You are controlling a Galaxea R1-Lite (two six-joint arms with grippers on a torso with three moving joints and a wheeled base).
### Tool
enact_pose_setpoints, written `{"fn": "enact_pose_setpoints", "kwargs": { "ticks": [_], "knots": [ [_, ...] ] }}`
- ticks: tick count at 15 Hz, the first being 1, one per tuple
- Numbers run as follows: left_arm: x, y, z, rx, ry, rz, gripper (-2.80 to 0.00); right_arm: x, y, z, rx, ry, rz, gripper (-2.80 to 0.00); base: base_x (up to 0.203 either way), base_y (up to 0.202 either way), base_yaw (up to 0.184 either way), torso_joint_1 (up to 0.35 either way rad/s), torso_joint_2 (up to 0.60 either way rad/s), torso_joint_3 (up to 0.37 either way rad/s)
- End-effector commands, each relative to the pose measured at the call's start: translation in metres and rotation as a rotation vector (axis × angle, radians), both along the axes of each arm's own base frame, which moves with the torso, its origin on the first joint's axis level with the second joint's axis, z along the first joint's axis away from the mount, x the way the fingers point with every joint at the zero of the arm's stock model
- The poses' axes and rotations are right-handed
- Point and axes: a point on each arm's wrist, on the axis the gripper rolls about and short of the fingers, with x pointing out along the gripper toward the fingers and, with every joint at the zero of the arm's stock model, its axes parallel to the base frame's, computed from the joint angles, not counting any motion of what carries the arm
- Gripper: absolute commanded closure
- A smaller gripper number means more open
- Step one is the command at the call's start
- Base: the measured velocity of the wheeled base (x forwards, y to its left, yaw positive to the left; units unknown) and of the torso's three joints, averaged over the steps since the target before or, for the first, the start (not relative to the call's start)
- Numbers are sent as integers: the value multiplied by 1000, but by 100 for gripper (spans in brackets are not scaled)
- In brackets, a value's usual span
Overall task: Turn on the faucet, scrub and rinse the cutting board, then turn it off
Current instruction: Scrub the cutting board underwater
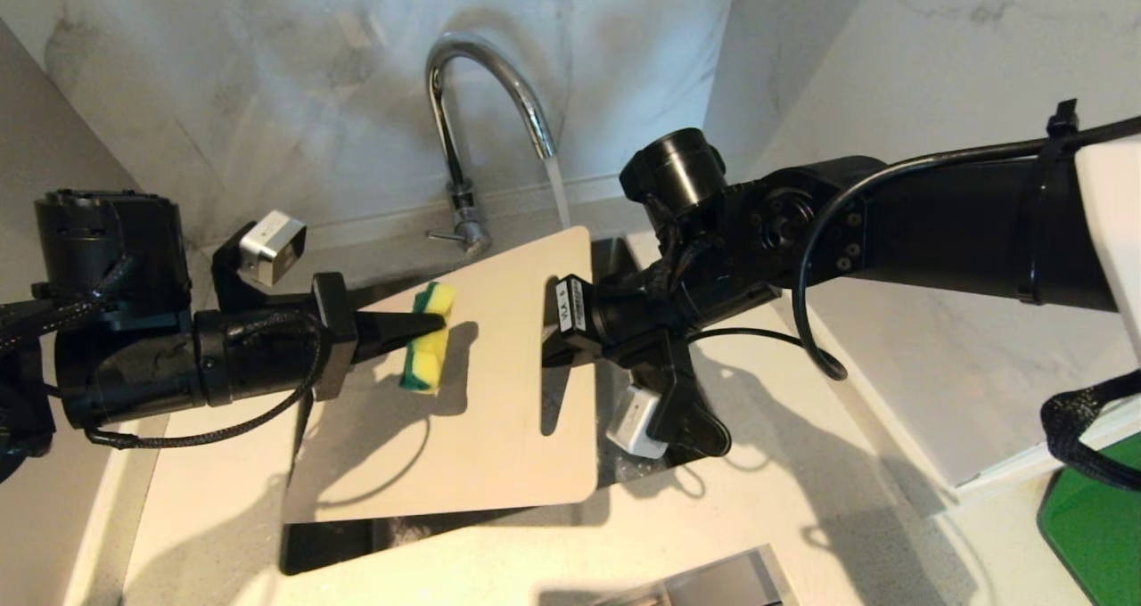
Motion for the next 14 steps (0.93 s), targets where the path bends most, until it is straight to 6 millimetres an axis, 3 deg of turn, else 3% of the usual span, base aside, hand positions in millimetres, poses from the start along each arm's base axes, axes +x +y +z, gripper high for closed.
{"fn": "enact_pose_setpoints", "kwargs": {
  "ticks": [1,9,14],
  "knots": [
    [7,-5,-9,6,38,0,0,-9,9,-1,-8,-5,41,0,0,0,0,0,0,0],
    [30,-13,-34,54,100,60,0,-17,8,1,-12,-1,50,0,0,0,0,0,0,0],
    [46,3,-45,85,112,117,0,-22,4,2,-13,2,48,0,0,0,0,0,0,0]
  ]
}}
